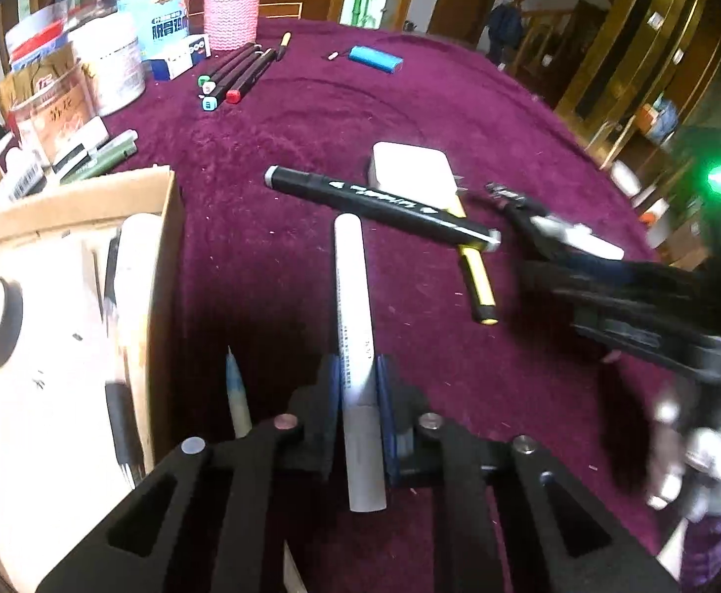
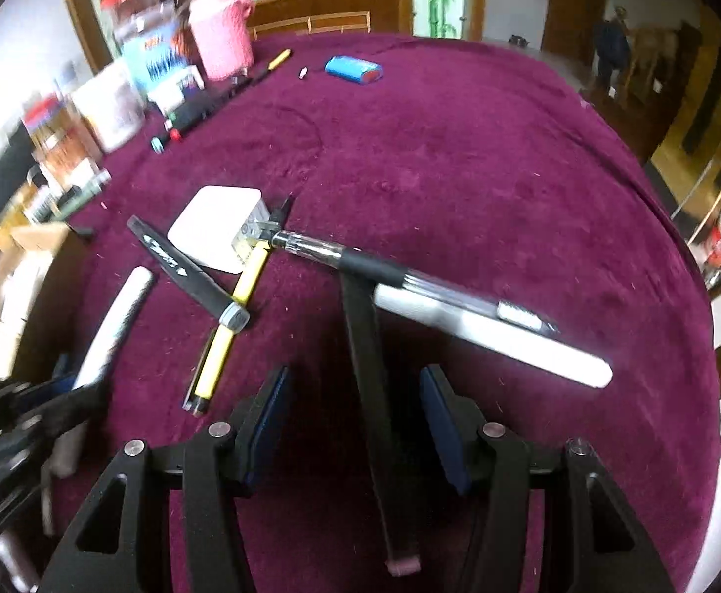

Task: Organize rigid objects
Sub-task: 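Carry the white marker and the black marker over the cardboard tray with both tools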

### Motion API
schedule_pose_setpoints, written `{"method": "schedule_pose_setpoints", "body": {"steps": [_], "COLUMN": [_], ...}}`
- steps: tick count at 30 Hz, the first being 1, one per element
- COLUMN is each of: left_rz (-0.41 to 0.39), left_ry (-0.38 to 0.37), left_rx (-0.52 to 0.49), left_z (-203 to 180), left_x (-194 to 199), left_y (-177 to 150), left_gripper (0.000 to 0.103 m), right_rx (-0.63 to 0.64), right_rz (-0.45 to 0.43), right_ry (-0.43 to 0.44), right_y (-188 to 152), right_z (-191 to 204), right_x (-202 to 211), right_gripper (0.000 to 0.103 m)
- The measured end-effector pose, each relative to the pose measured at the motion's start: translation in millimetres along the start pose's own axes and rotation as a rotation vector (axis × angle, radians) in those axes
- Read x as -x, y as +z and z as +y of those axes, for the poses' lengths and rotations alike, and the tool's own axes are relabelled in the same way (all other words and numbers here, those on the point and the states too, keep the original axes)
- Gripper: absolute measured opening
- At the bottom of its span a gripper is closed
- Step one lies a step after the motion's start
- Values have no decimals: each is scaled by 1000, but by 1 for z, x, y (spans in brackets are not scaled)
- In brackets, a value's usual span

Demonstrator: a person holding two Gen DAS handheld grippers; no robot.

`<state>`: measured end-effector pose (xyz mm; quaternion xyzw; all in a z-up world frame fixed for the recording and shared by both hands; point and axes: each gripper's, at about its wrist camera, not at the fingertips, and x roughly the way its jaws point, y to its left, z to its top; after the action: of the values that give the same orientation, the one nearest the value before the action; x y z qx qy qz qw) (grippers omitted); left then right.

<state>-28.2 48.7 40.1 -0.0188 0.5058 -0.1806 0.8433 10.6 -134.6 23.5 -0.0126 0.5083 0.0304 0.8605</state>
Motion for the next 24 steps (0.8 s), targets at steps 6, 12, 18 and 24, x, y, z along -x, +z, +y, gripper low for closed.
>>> {"method": "schedule_pose_setpoints", "body": {"steps": [6, 12, 18, 24], "left_rz": [-53, -112, -173, -227], "left_ry": [-77, -128, -192, -219], "left_rx": [29, 68, 117, 163], "left_z": [8, 21, 36, 54], "left_x": [28, 56, 90, 121], "left_y": [-8, -22, -40, -59], "left_gripper": [14, 14, 14, 14], "right_rx": [-31, -102, -242, -269], "right_rz": [-13, -32, 29, 48], "right_ry": [42, 138, 476, 659], "right_y": [-14, -50, -71, -78], "right_z": [0, -10, -20, 6], "right_x": [11, 47, 58, 66], "right_gripper": [15, 16, 16, 16]}}
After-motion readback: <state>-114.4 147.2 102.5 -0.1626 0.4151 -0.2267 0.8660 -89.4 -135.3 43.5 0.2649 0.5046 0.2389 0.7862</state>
